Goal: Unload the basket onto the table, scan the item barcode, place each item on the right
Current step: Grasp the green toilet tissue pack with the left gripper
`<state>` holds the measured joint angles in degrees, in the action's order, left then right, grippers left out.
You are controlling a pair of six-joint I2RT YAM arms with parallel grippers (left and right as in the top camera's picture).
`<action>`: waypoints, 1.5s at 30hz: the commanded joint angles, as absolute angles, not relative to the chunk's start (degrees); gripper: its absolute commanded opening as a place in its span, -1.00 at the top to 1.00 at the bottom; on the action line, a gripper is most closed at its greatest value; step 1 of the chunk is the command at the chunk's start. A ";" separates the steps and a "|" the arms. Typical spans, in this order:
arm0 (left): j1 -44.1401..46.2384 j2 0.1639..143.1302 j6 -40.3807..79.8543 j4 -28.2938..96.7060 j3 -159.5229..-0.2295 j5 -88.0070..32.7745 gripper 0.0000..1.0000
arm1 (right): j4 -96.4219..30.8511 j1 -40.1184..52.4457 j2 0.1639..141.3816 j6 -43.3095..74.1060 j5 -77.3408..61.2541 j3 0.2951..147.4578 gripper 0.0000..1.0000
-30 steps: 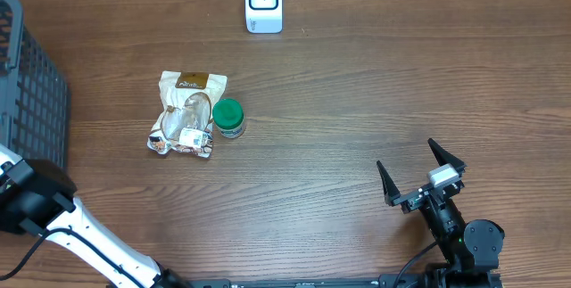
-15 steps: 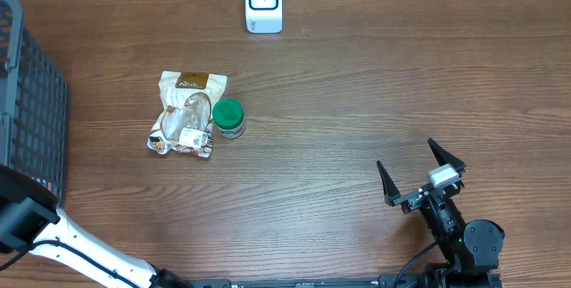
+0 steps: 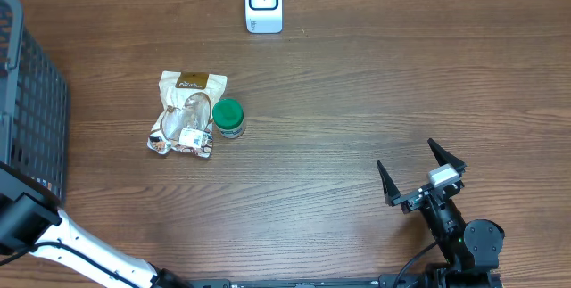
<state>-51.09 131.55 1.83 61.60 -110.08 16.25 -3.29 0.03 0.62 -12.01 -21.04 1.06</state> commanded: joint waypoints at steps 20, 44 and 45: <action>-46.24 122.56 7.79 76.23 -130.93 10.70 0.92 | -3.14 0.10 0.27 -11.77 -21.10 0.45 -1.00; -45.76 119.57 2.22 68.97 -119.57 11.99 -0.79 | -3.16 0.10 0.30 -11.77 -21.10 0.45 -1.00; -46.11 120.09 0.75 68.27 -119.17 11.27 -0.80 | -3.16 0.10 0.27 -11.77 -21.10 0.45 -1.00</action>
